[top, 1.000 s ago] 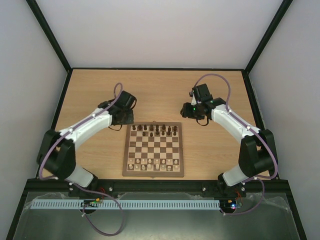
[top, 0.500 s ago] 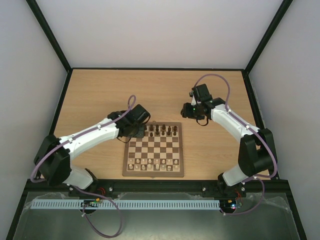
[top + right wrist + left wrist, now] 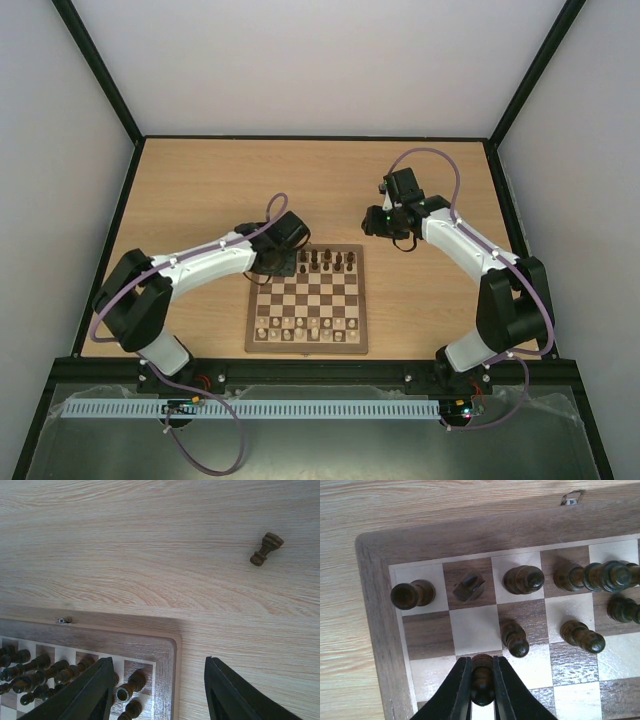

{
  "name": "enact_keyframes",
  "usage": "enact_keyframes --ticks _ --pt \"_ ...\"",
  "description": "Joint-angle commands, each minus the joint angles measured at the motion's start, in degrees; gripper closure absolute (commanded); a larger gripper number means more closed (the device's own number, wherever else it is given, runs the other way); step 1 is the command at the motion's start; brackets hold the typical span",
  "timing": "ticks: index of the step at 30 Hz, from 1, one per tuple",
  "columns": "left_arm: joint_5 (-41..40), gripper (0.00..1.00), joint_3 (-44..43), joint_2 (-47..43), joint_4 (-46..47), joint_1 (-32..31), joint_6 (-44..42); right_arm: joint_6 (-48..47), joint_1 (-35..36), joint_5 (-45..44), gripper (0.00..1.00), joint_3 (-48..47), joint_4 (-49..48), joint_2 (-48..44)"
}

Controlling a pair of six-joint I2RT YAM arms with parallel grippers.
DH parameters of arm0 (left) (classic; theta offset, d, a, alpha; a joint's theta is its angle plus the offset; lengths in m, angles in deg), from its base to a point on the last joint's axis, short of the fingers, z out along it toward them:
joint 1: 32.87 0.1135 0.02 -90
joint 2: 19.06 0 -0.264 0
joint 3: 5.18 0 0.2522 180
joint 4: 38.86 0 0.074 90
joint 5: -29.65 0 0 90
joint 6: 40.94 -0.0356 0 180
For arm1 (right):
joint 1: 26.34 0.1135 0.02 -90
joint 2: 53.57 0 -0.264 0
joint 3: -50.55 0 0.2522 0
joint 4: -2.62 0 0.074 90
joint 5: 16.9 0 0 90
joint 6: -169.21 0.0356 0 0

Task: Set up the chess pieces on the board
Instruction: Place the chess piece on the chessboard.

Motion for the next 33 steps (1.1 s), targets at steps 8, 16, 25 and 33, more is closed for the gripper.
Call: enact_keyframes --ticks 8,16,25,33 --pt "-0.31 0.9 -0.16 2.44 2.64 1.59 -1.16 -0.87 0.28 -0.15 0.49 0.31 1.08 1.16" --pt "-0.02 0.89 -0.29 3.6 3.26 2.28 -1.79 -0.87 0.29 -0.19 0.49 0.29 1.07 1.32" --pt "0.48 0.85 0.37 4.52 4.01 2.28 -2.16 -0.87 0.28 -0.18 0.49 0.32 0.89 1.71" --pt "-0.12 0.8 0.08 4.69 3.74 2.28 -2.07 -0.87 0.3 -0.27 0.49 0.4 0.81 1.86"
